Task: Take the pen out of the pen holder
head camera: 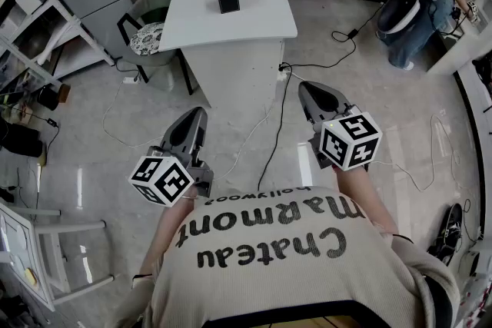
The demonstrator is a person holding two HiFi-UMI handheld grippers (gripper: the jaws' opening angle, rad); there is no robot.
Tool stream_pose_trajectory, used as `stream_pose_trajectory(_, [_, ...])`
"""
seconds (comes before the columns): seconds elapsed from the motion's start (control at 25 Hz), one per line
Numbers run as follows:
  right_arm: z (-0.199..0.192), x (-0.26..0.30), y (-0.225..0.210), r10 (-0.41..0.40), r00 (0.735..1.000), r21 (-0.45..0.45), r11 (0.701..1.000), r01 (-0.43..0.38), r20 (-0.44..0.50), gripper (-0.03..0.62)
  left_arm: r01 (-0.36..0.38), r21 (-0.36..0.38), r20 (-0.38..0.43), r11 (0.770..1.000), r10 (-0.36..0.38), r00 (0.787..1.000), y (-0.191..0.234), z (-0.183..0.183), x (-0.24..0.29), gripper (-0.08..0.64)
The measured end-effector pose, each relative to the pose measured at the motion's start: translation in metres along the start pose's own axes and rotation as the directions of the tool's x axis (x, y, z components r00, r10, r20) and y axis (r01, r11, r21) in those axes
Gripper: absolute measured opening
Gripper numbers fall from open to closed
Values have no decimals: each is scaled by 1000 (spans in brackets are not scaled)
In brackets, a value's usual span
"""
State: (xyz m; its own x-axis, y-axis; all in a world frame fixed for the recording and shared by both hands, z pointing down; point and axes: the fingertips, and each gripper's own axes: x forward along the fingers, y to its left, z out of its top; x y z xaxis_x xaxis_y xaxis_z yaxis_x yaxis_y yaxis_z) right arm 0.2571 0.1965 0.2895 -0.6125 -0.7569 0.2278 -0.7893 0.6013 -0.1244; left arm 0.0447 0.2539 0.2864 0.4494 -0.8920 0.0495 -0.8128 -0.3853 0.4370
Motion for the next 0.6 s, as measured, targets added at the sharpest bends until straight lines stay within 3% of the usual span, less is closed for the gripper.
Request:
stream_pose_trajectory(0.4, [-10, 33, -10, -24, 999, 47, 999, 26, -39, 3, 4, -22, -27, 1000, -4, 1000, 32, 4, 21, 0])
stream_pose_trajectory(0.6, [3, 69, -24, -62, 997, 77, 995, 65, -39, 3, 50, -13, -10, 999, -50, 999, 64, 32, 64, 0])
